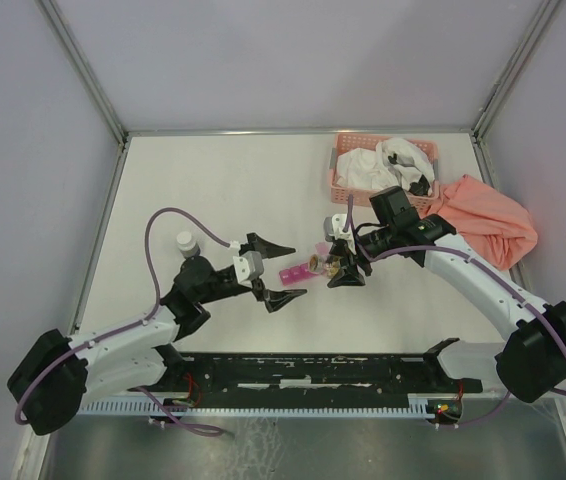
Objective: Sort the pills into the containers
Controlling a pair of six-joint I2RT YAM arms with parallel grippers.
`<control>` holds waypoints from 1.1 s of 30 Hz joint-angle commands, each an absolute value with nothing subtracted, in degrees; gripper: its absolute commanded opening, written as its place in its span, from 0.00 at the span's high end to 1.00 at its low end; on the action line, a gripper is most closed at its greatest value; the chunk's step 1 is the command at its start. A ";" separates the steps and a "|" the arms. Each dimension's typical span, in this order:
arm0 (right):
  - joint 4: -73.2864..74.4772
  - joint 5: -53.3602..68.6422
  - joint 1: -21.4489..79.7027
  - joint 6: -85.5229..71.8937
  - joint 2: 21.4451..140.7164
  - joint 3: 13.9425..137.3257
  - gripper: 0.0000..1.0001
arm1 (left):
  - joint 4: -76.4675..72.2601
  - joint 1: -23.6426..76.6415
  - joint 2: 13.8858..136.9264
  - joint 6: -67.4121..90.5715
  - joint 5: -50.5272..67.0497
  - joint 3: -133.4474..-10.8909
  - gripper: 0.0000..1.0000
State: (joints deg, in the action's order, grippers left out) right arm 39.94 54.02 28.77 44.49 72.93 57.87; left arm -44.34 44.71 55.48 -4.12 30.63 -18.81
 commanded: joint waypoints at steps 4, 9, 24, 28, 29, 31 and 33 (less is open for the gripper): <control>39.71 56.38 28.96 45.70 72.60 60.43 0.98 | -47.58 44.56 59.83 -10.35 35.90 -23.74 0.00; 39.77 56.41 29.00 45.79 72.61 60.39 0.98 | -49.04 44.60 62.91 -14.20 37.77 -24.91 0.00; 39.86 56.77 28.93 45.84 72.51 60.41 0.98 | -45.38 44.56 67.98 -13.17 37.21 -31.23 0.19; 39.90 56.77 28.96 45.88 72.43 60.46 0.98 | -44.13 44.52 68.73 -12.47 38.37 -32.44 0.30; 39.90 56.78 28.99 45.88 72.42 60.46 0.98 | -44.12 44.55 68.76 -12.19 38.66 -32.55 0.32; 39.95 56.77 28.95 45.88 72.38 60.45 0.98 | -44.06 44.56 68.82 -11.61 39.65 -32.68 0.38; 39.90 56.73 29.00 45.88 72.34 60.39 0.98 | -43.95 44.61 68.74 -10.70 40.82 -32.88 0.45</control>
